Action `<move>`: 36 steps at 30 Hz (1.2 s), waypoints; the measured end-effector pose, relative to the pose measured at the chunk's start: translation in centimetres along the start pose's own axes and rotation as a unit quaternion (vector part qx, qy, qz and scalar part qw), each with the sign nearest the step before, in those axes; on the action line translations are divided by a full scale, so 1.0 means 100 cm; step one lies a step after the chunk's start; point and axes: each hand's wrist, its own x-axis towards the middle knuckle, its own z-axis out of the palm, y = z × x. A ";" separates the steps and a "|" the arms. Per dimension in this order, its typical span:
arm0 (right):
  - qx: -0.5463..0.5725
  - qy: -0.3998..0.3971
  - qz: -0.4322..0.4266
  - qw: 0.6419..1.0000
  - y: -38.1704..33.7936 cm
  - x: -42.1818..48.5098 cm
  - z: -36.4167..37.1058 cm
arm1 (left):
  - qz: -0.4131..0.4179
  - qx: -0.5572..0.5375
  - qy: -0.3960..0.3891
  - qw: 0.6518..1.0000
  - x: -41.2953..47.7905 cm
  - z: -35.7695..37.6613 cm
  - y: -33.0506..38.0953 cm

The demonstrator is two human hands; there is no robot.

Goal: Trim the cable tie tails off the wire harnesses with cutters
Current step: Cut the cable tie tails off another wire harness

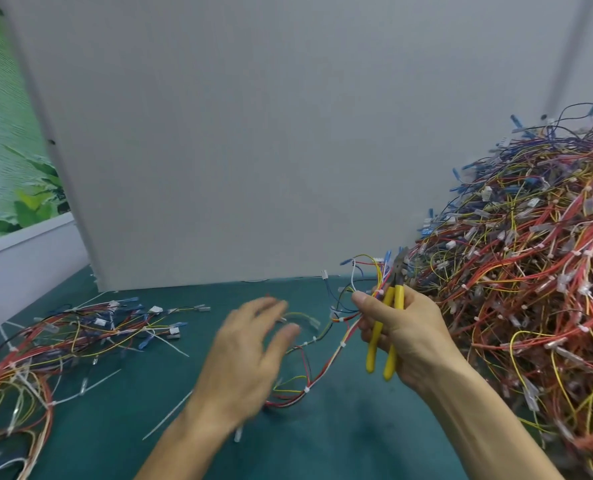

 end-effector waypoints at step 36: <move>-0.394 0.054 -0.330 0.856 -0.025 -0.019 -0.003 | -0.068 -0.114 0.082 0.988 -0.005 0.021 -0.016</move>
